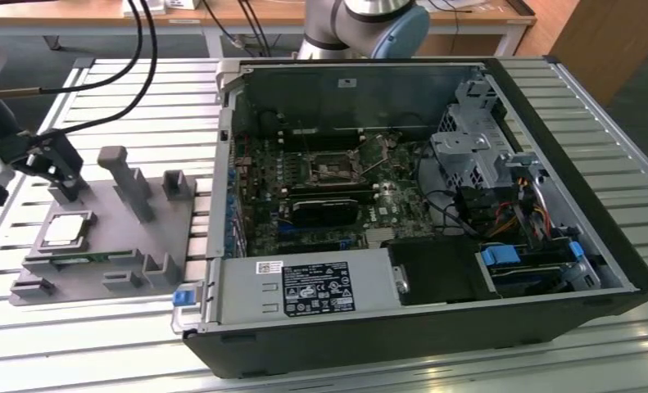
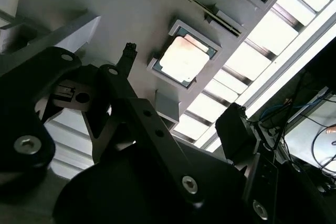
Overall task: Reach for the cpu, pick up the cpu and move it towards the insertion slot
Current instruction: 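Pick up the cpu and move it towards the insertion slot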
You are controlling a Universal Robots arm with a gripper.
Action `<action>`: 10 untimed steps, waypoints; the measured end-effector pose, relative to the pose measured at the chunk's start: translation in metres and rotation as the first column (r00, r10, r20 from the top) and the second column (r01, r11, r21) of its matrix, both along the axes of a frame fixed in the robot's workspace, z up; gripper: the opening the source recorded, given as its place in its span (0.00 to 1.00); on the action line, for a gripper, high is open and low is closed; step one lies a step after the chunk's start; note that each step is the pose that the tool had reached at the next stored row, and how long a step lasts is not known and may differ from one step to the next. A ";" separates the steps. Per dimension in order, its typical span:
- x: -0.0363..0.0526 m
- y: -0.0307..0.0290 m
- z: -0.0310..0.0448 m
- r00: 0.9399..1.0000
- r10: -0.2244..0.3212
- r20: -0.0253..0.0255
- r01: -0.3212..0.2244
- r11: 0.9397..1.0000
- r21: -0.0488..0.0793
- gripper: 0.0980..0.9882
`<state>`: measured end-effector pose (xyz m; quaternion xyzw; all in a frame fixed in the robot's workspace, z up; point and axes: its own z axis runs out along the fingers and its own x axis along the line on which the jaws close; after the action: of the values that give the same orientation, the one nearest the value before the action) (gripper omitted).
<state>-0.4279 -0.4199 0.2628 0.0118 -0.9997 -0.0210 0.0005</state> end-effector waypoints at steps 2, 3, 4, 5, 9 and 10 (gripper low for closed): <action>-0.0016 0.0004 -0.0036 1.000 0.000 0.000 0.000 1.000 0.000 0.88; -0.0023 0.0004 -0.0054 1.000 0.000 0.000 0.000 1.000 0.000 0.88; -0.0029 0.0004 -0.0072 1.000 0.000 0.000 0.000 1.000 0.000 0.88; -0.0035 0.0004 -0.0090 1.000 0.000 0.000 0.000 1.000 0.000 0.88; -0.0049 0.0005 -0.0164 1.000 0.000 0.000 0.000 1.000 0.000 0.86; -0.0051 0.0005 -0.0182 1.000 0.000 0.000 0.000 1.000 0.000 0.79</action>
<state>-0.4330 -0.4194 0.2446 0.0118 -0.9997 -0.0210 0.0004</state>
